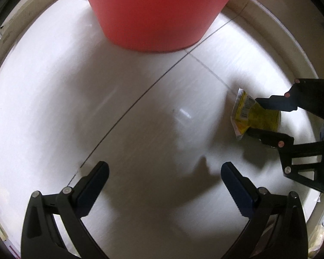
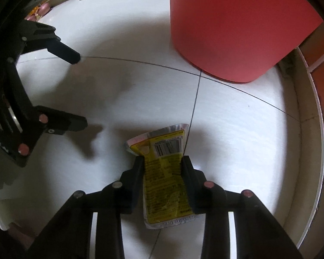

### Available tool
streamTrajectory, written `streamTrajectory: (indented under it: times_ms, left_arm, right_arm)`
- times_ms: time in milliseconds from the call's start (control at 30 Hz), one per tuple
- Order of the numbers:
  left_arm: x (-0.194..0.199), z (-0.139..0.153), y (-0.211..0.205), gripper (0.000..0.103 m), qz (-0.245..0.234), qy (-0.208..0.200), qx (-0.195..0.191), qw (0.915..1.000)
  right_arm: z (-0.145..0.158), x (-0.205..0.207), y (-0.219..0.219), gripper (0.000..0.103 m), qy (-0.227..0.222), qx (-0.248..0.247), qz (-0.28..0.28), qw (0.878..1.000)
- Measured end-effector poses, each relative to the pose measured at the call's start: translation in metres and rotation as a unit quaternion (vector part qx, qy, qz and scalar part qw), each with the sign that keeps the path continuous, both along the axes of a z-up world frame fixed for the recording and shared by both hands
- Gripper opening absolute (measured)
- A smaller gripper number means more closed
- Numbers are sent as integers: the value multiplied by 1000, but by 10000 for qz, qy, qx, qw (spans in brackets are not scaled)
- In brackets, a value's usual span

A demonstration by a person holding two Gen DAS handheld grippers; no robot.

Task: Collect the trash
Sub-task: 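Lift the yellow packet with the right tool over the red bucket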

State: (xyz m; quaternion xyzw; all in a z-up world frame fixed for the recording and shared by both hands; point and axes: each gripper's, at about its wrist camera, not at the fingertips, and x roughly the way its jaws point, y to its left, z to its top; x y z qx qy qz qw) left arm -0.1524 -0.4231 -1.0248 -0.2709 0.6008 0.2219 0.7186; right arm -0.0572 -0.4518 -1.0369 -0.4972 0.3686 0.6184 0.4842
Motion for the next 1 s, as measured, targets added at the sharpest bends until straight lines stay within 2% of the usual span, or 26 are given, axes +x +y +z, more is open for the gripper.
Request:
streamTrajectory:
  times_ms: [167, 267, 400, 533, 667, 767, 900, 1000]
  left_arm:
    - [-7, 30, 4, 103, 5, -151, 81, 9999]
    - [-8, 56, 4, 103, -153, -280, 229, 9992]
    - [-15, 103, 6, 103, -233, -496, 438, 9975]
    - [-19, 160, 10, 103, -344, -602, 576, 9959]
    - [-21, 225, 17, 103, -477, -822, 935, 9911]
    - [-19, 272, 27, 103, -490, -1037, 1309, 9847]
    - [-7, 307, 47, 103, -551, -1114, 1667, 9781]
    - [8, 315, 70, 103, -519, -1191, 1778, 9755]
  right_arm:
    - [31, 5, 6, 32, -7, 318, -282, 9991]
    - [57, 0, 2, 32, -39, 541, -454, 9975]
    - [94, 0, -3, 32, -201, 823, -680, 9941]
    - [147, 0, -14, 32, -275, 1116, -974, 9886]
    - [203, -6, -16, 32, -142, 1397, -1295, 9816]
    - [245, -13, -7, 32, -209, 1673, -1373, 9761]
    - [293, -3, 12, 32, -260, 2077, -1512, 9661]
    - [306, 3, 27, 33, -301, 2288, -1498, 9614]
